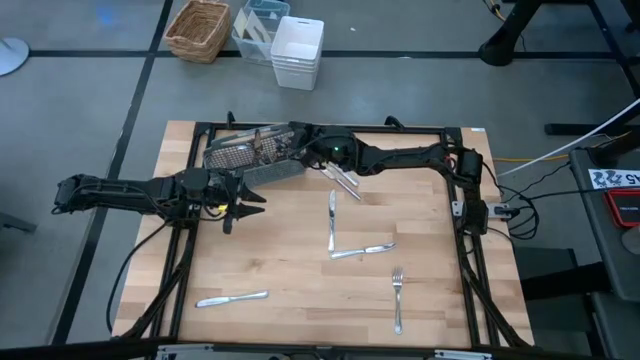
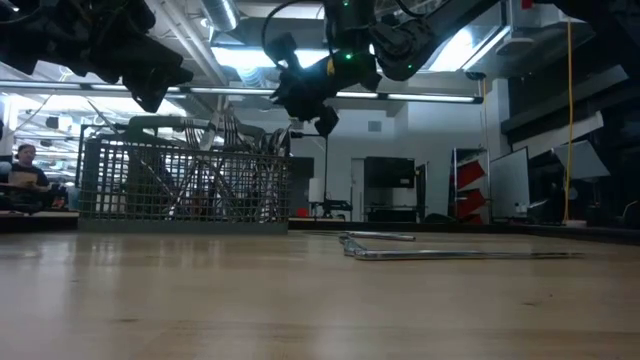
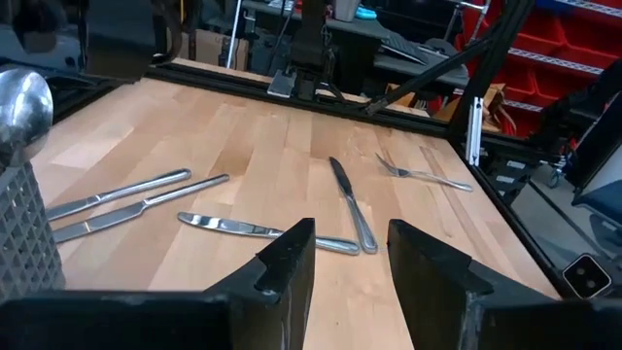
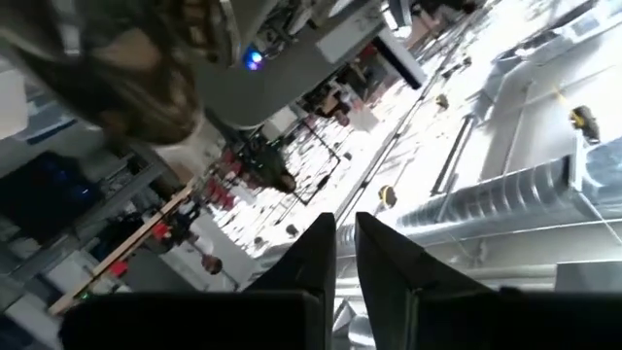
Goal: Sort silverware
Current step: Put the silver table knife into the silverware rack
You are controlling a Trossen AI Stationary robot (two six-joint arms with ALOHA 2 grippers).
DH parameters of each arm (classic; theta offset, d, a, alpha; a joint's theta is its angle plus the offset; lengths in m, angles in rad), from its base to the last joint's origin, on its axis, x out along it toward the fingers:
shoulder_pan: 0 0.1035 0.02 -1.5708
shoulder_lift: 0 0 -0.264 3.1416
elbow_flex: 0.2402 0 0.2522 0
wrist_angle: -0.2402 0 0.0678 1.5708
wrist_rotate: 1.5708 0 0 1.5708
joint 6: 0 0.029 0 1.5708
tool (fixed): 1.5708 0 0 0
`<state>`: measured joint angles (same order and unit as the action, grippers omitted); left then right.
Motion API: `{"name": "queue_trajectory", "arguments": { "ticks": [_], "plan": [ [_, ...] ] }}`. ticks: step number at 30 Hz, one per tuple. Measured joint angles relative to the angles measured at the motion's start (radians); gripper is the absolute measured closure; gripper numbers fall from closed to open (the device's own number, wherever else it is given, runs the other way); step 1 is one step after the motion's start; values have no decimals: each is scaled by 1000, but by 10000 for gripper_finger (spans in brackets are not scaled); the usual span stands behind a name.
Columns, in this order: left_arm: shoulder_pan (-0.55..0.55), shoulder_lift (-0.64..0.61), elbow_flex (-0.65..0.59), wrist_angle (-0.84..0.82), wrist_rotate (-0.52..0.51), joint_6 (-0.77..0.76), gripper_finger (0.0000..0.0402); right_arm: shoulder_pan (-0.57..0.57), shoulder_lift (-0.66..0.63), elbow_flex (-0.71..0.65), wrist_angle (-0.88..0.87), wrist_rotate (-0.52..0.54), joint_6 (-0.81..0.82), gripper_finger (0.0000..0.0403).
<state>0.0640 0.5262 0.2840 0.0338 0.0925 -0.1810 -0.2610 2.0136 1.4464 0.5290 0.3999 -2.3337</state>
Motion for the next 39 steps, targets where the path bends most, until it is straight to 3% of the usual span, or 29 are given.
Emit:
{"name": "queue_trajectory", "arguments": {
  "ticks": [5, 11, 18, 22, 30, 39],
  "plan": [
    [0, -1, 0, 11, 0, -10, 276, 20, -3, 0, 5, 75, 72, 356],
    [0, -14, 42, -20, 35, -53, 276, 33, -66, 0, 63, 184, 369, 356],
    [-47, 0, 144, -214, 125, -152, 276, 33, -134, 0, 37, 281, 767, 356],
    [-136, 33, 174, -304, 147, -256, 276, 41, -140, 0, -41, 339, 927, 356],
    [-391, 168, 178, -313, 160, -518, 276, 121, -140, 0, -167, 389, 1160, 356],
    [-656, 415, 185, -271, 140, -841, 276, 258, -172, -1, -164, 509, 1257, 356]
  ]
}}
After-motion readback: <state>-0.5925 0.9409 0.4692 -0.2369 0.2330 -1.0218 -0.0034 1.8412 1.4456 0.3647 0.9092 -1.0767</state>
